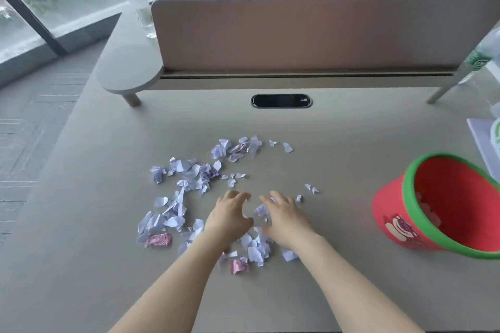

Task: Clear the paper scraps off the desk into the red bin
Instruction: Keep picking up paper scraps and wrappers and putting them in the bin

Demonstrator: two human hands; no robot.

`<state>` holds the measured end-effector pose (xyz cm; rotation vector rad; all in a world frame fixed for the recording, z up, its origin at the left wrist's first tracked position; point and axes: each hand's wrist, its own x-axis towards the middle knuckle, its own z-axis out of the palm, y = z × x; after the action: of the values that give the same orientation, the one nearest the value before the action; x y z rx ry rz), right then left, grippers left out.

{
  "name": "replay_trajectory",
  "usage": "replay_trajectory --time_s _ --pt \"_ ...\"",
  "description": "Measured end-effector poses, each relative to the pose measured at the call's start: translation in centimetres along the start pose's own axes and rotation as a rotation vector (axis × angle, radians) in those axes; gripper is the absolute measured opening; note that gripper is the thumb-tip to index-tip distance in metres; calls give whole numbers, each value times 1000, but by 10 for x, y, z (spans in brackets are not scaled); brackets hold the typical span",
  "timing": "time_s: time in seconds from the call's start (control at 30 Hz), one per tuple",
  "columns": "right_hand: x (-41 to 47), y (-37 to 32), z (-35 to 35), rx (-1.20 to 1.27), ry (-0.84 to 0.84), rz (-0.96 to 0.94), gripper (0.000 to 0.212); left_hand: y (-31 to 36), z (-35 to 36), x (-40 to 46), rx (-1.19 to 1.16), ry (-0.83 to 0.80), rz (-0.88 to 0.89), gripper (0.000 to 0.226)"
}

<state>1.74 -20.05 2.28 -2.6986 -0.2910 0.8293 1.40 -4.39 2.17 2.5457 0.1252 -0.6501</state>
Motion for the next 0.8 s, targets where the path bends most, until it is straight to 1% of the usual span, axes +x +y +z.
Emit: replay_trajectory --time_s 0.17,0.37,0.5,0.6,0.67,0.73,0.8 --pt "7 -5 15 -39 -29 -14 85 -15 10 -9 87 -71 41 69" --pt "3 -2 23 -38 -121 -37 99 -25 16 -13 111 -119 108 64" --pt "-2 0 27 -54 -124 -57 104 -31 20 -16 170 -124 202 73" --pt "-7 -2 31 -114 -103 -75 104 -34 25 -21 193 -121 258 86" --pt "-10 -4 37 -160 -86 -74 102 -34 27 -25 216 -117 278 90" --pt "-12 -5 45 -187 -48 -60 94 -34 29 -28 244 -124 296 92" --pt "-14 -6 54 -171 13 -45 79 -34 31 -31 271 -125 303 90"
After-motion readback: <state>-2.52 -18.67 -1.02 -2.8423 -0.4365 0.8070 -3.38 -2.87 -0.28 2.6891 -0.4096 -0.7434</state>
